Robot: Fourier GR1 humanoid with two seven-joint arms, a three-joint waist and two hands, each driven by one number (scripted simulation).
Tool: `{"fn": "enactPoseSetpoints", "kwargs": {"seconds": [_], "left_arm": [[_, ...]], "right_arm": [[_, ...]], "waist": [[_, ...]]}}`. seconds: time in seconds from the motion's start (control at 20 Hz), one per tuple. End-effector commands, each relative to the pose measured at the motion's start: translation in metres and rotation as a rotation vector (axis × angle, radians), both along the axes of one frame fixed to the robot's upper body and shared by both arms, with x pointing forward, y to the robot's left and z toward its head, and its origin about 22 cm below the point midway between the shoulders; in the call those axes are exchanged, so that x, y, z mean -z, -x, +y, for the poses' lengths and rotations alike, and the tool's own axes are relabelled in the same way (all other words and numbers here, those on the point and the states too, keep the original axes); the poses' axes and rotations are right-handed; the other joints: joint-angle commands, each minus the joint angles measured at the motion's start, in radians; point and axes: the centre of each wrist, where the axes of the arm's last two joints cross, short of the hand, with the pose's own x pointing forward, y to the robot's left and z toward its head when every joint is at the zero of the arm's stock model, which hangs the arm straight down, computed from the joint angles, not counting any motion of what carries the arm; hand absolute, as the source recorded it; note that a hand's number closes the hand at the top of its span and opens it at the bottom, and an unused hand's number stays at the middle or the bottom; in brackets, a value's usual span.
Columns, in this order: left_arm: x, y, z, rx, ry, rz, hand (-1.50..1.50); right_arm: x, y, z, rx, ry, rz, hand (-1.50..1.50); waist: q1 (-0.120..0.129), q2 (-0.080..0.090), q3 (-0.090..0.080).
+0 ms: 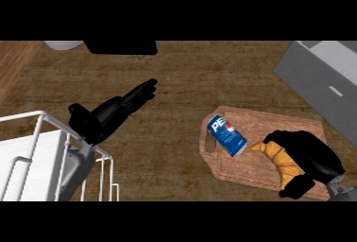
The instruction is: Pick the croissant from the cutting board and place it in the cardboard box
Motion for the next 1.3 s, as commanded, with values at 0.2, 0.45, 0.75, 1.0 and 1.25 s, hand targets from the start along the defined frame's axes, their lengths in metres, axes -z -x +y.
{"fn": "enactPoseSetpoints", "kwargs": {"seconds": [0.2,0.45,0.75,1.0,1.25], "left_arm": [[0.003,-0.002,0.039,-0.242,-0.059,-0.054,0.0],[0.004,-0.001,0.044,-0.293,-0.071,-0.068,0.0],[0.011,0.001,0.045,-0.299,-0.076,-0.07,0.0],[0.011,0.002,0.043,-0.31,-0.069,-0.045,0.0],[0.012,0.002,0.043,-0.305,-0.082,-0.082,0.0]], "right_arm": [[-0.048,0.006,-0.104,-0.301,0.006,-0.114,1.5],[-0.075,0.01,-0.156,-0.356,-0.076,-0.276,1.5],[-0.126,0.024,-0.221,-0.397,-0.213,-0.343,1.5],[-0.152,0.035,-0.243,-0.428,-0.391,-0.375,1.5],[-0.178,0.05,-0.27,-0.318,-0.498,-0.409,1.5]], "waist": [[-0.01,0.018,0.008],[-0.03,0.015,0.007],[-0.041,0.017,0.004],[-0.044,0.011,0.003],[-0.035,0.018,0.001]]}}
